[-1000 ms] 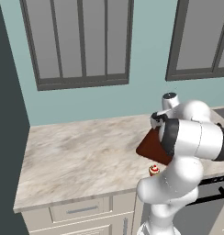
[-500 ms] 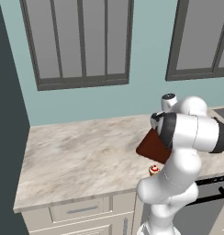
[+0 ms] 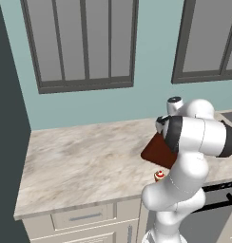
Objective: Place the bowl with donut and the cupcake onto the tray.
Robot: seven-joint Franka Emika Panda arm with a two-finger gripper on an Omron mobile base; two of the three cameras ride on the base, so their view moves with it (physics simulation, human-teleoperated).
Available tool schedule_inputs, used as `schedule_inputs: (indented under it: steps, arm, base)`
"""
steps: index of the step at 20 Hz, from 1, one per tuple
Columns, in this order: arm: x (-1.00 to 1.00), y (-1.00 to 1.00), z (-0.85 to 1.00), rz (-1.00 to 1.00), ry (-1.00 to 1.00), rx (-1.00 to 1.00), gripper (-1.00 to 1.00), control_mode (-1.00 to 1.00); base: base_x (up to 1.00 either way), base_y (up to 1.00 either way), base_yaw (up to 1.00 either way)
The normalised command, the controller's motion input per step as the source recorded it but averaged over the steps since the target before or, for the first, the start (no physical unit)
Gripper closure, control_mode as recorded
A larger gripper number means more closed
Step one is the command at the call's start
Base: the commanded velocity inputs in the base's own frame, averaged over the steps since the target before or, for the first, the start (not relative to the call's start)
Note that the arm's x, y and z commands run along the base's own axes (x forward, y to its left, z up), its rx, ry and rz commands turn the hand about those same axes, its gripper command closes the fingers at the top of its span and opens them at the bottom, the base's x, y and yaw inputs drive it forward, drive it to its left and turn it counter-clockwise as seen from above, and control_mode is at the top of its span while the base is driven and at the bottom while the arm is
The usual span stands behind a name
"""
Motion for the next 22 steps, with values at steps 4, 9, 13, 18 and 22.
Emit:
schedule_inputs:
  steps: [4, 9, 13, 18, 22]
  arm:
    - [0.0, 0.0, 0.0, 0.0, 0.0, 0.0, -1.0, -1.0]
    - [0.0, 0.0, 0.0, 0.0, 0.0, 0.0, -1.0, -1.0]
    - [-0.04, 0.0, 0.03, 0.0, -0.02, 0.0, -1.0, -1.0]
    - [-0.21, 0.0, 0.27, 0.03, -0.07, 0.0, -1.0, -1.0]
    - [-0.24, 0.06, 0.44, 0.04, -0.03, 0.0, -1.0, -1.0]
  base:
    - [0.0, 0.0, 0.0]
    - [0.0, 0.0, 0.0]
    - [0.0, 0.0, 0.0]
    - [0.0, 0.0, 0.0]
    - [0.0, 0.0, 0.0]
